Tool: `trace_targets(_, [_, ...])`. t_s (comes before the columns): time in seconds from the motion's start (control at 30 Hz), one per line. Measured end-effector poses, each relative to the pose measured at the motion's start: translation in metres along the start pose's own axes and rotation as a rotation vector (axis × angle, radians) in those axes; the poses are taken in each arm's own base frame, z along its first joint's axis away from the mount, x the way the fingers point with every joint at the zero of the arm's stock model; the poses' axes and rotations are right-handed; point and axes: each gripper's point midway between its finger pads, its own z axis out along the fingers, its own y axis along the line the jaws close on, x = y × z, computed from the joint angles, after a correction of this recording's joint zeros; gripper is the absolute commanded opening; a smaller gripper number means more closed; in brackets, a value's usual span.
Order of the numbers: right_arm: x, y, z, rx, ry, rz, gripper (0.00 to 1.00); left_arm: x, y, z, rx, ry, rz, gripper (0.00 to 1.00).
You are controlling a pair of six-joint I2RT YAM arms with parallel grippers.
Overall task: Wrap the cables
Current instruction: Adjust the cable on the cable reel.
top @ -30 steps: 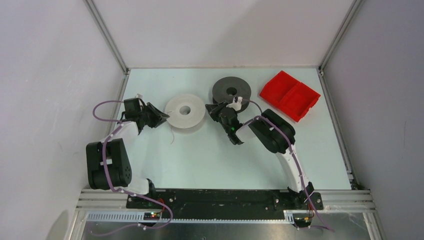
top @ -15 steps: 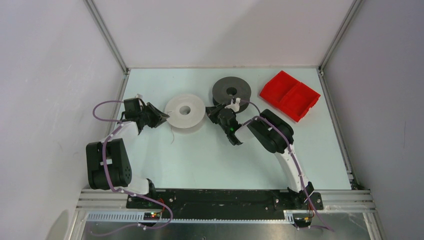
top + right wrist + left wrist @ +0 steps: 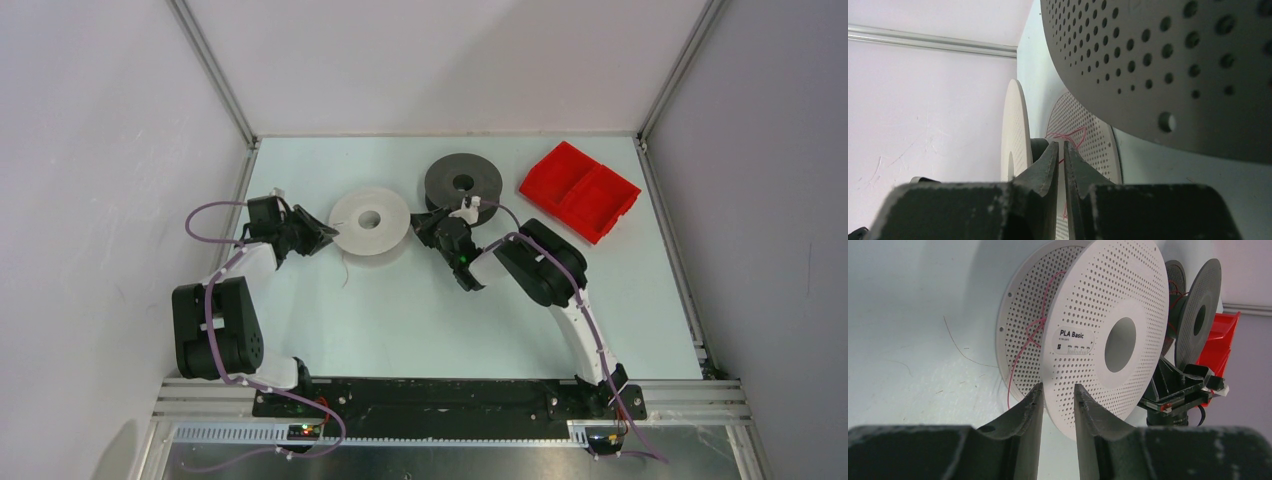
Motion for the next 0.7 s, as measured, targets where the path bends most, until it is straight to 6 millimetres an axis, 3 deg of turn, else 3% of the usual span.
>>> trace_targets(0.13, [-0.001,0.000,0.000,-0.003,-0.002,0.006,0.19,0.000,0.000,0.000,0.001,0.000,-0.004,0.32])
trace_targets(0.33, [-0.003,-0.005,-0.011,0.002,0.002,0.000,0.20,-0.001,-0.001,0.000,0.004,-0.002,-0.004,0.33])
trace_targets(0.7, [-0.015,-0.026,-0.055,0.108,0.013,-0.061,0.20,-0.007,-0.009,-0.008,0.034,-0.022,-0.007,0.35])
